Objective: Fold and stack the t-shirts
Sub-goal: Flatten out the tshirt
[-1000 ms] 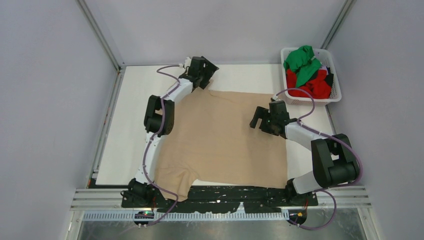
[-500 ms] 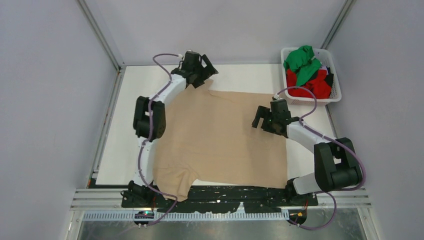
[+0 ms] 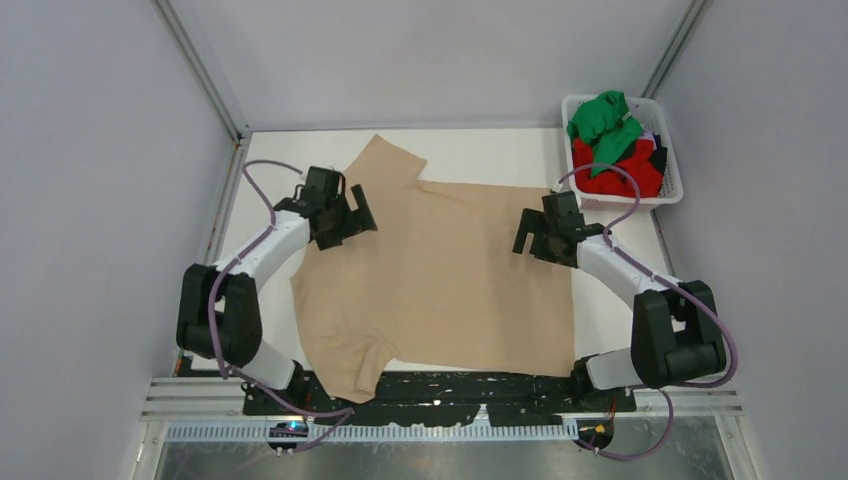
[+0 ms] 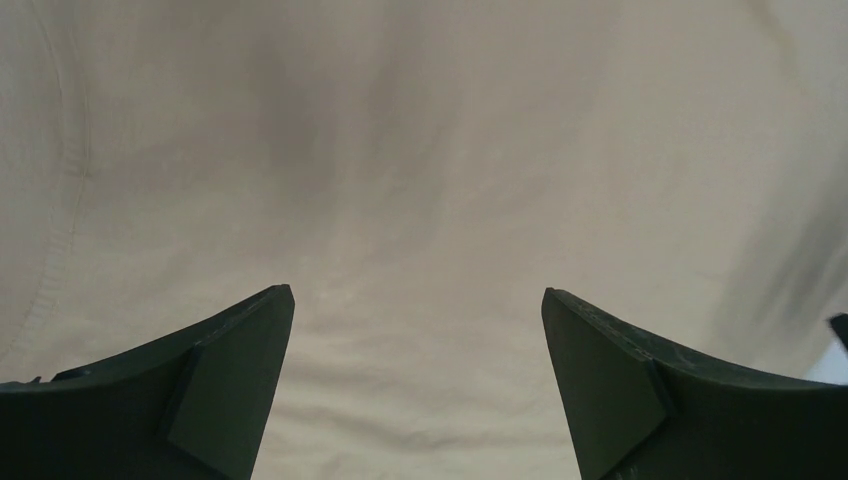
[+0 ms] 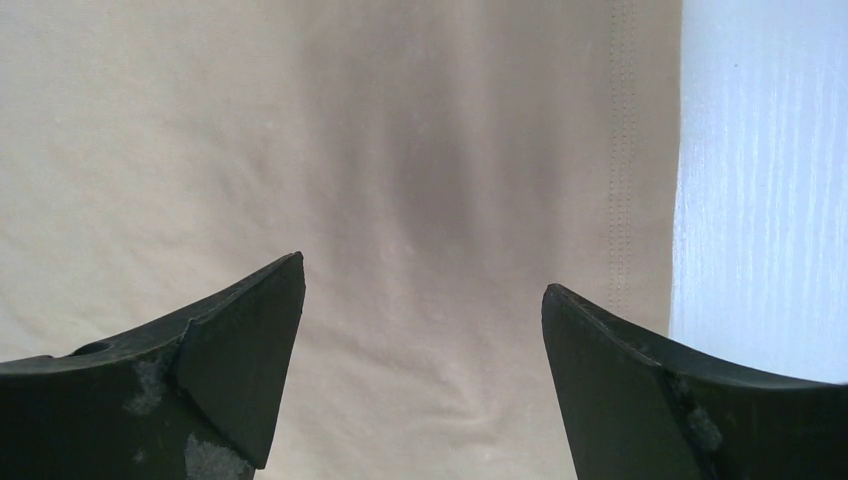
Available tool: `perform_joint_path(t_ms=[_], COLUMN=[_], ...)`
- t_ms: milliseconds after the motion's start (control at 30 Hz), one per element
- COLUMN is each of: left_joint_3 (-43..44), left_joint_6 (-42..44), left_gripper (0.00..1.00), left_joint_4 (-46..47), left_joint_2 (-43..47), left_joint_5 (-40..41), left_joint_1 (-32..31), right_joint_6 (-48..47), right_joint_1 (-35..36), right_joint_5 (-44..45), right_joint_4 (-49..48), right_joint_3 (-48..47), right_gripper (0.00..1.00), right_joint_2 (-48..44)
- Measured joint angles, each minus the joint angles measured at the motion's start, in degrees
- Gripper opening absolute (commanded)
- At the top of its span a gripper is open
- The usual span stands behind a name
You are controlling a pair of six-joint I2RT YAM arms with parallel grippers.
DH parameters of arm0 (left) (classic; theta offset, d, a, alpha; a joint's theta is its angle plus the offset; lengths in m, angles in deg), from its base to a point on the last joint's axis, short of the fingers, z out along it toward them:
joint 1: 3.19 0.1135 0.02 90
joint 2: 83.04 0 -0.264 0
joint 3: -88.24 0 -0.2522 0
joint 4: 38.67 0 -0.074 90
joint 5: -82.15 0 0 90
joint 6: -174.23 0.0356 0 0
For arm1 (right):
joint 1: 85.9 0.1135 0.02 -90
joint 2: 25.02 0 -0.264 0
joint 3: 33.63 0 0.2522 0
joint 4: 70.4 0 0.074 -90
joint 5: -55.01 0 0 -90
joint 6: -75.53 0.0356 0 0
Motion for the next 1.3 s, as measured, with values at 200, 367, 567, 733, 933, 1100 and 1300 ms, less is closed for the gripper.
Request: perform_joint_path(t_ms=[200, 367, 567, 733, 933, 1100, 1300], left_joint_3=[-7.67, -1.68, 3.63, 8.76, 15.04, 22.69, 28.17], left_joint_6=[-2.99, -4.39, -5.97, -6.45, -8.04, -9.31, -10.12], left_gripper=[1.00, 1.00, 1.00, 1.00, 0.99, 1.00, 1.00], left_joint_4=[1.29, 1.86, 1.44, 0.85, 0.00, -1.40, -2.29], left_joint_2=[-9.31, -14.99, -19.89, -23.98, -28.65, -33.92, -37.31], left_joint_5=[-6.51, -9.01, -10.91, -13.27, -15.45, -16.41, -16.59], left_joint_1=[6.21, 7.80, 10.56, 11.91, 13.14, 13.73, 14.47], right_joint_6=[-0.37, -1.62, -1.88, -1.90, -1.68, -1.31, -0.52], right_joint_1=[0.00, -0.15, -1.22, -2.97, -4.04, -4.94, -6.34], right_joint_5=[-0.28, -0.33, -1.55, -5.03, -6.99, -8.00, -9.49], right_joint_4=[0.33, 0.92, 1.70, 1.95, 3.56, 6.08, 8.98], right_joint_3=[-2.12, -6.19, -12.31, -20.59, -33.57, -44.50, -54.25], right_gripper=[0.95, 0.95, 0.95, 0.95, 0.95, 0.95, 0.96], right_joint_2=[4.55, 10.91, 18.53, 25.22, 34.56, 41.77, 47.78])
